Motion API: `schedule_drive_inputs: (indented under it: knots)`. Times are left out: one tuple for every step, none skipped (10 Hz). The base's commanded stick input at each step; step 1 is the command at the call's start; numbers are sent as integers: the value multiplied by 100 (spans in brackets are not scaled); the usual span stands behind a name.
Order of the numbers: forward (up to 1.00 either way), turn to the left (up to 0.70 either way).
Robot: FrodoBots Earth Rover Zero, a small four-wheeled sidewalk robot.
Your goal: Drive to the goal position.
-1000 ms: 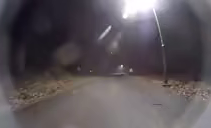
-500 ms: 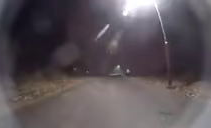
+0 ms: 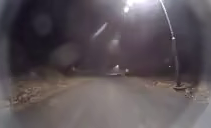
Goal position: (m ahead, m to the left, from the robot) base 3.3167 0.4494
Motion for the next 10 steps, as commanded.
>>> schedule_drive_inputs:
  knots:
    - [100, 4]
    - [100, 5]
    - [100, 7]
    - [100, 8]
    - [100, 8]
    - [100, 8]
    - [100, 7]
    - [100, 5]
    - [100, 5]
    - [100, 5]
